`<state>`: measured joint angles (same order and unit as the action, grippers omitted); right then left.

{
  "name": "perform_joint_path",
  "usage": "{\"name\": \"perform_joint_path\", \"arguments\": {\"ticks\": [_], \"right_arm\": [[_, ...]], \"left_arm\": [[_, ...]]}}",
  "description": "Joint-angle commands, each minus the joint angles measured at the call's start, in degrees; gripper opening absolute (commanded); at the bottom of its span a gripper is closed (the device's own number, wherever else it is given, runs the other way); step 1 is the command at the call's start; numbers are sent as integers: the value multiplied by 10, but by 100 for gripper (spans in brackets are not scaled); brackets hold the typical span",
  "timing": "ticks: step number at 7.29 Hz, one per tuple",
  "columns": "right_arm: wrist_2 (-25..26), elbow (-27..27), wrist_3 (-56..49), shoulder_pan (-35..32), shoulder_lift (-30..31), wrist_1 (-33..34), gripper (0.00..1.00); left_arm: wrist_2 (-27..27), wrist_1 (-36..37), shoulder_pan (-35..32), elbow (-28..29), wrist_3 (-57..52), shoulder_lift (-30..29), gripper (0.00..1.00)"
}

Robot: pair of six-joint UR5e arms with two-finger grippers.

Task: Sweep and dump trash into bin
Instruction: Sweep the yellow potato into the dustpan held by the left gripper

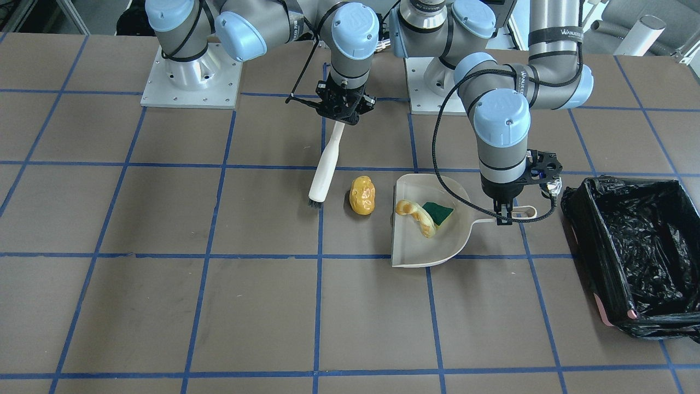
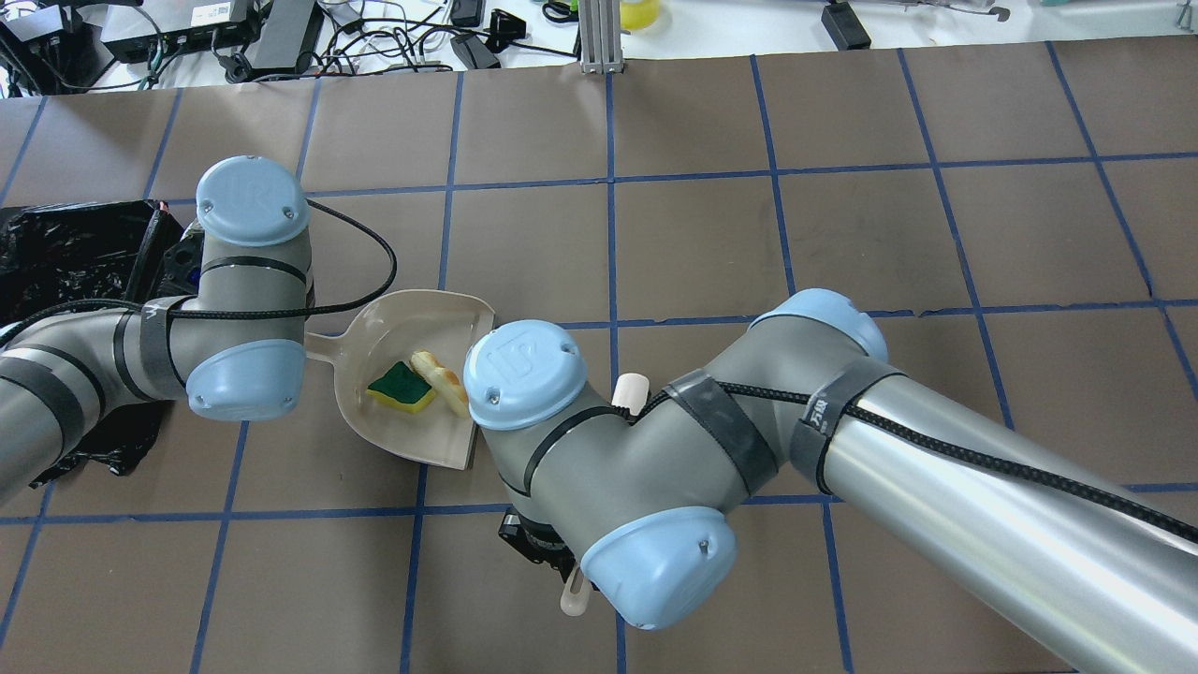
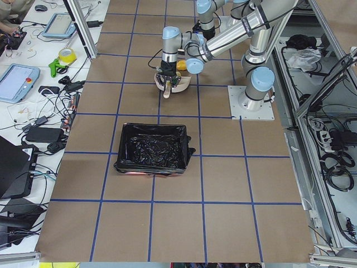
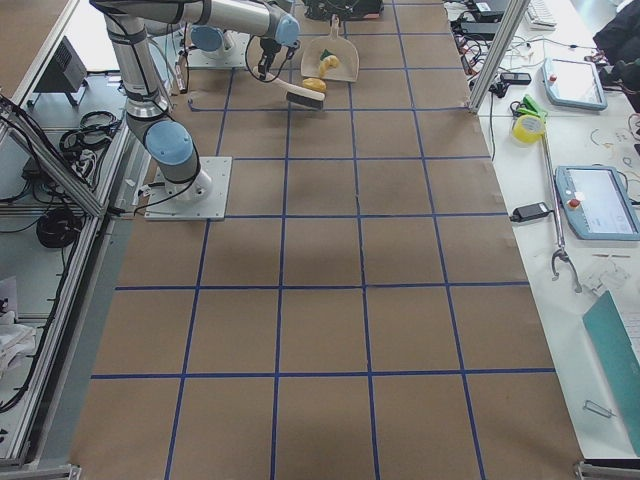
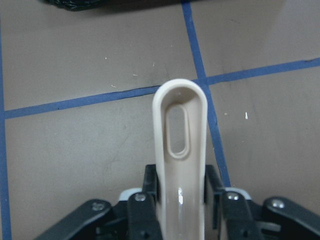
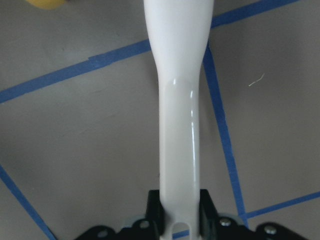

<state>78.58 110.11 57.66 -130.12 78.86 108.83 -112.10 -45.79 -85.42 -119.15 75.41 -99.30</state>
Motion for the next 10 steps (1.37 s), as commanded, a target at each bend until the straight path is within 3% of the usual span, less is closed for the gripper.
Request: {"name": "perform_joint_path", "arguments": {"ticks": [1, 3, 6, 10], "right_arm": [[-5, -2, 27, -14, -20, 41, 4], [-5, -20, 21, -14, -45, 66, 4], [-30, -107, 5, -22, -109, 67, 4], [-57, -180, -31, -22, -157, 99, 4]], "left_arm": [[0, 0, 1, 1, 0, 0, 0], [-1, 0, 1, 1, 1, 2, 0], [0, 0, 0, 1, 3, -3, 0], [0, 0, 1, 1, 2, -5, 0]]}}
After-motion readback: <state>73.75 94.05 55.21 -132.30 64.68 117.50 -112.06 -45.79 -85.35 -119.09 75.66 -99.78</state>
